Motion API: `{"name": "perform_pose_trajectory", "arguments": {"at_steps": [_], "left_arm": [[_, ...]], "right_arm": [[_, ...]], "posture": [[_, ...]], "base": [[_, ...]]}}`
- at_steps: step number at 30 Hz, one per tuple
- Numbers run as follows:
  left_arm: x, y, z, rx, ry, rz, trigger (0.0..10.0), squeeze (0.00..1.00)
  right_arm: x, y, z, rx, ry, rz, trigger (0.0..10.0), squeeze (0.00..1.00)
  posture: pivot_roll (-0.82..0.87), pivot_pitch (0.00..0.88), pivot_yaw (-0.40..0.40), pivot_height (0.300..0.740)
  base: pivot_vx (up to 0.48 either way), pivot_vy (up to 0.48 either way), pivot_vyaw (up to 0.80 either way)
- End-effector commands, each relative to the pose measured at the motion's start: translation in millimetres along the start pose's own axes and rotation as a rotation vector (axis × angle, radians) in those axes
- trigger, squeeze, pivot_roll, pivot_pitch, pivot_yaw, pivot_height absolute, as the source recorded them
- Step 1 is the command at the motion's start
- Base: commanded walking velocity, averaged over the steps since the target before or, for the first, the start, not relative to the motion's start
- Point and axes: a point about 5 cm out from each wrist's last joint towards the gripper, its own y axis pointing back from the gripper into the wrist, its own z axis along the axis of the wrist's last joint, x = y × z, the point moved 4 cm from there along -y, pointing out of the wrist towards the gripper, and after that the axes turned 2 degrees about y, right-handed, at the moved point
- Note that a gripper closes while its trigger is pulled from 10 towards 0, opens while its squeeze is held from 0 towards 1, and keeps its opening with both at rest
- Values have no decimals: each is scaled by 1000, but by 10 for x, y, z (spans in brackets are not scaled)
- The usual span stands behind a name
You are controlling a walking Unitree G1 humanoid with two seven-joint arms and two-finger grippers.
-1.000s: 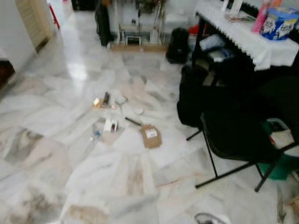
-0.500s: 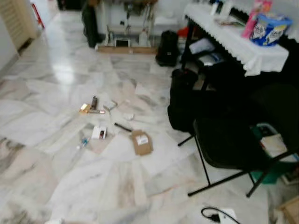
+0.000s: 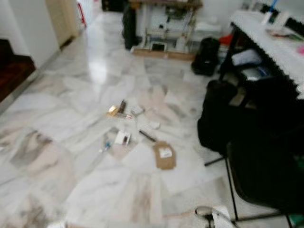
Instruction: Sweep floor
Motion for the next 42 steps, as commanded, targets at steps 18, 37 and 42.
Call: {"name": "perform_pose_trajectory", "arguments": {"at_steps": [18, 37, 42], "left_arm": [[131, -17, 81, -5, -3, 21, 10000, 0], [291, 57, -128, 20, -4, 50, 10000, 0], [319, 76, -167, 17, 5, 61, 10000, 0]], "right_arm": [[-89, 39, -119, 9, 23, 16, 10000, 0], [504, -31, 66, 6, 88, 126, 10000, 0], [230, -9, -5, 13, 96, 115, 10000, 0]], "posture": [[-46, 0, -46, 740], [59, 0, -82, 740], [90, 18, -111, 740]], "base": [[260, 0, 736], [260, 0, 526], [261, 0, 0]]}}
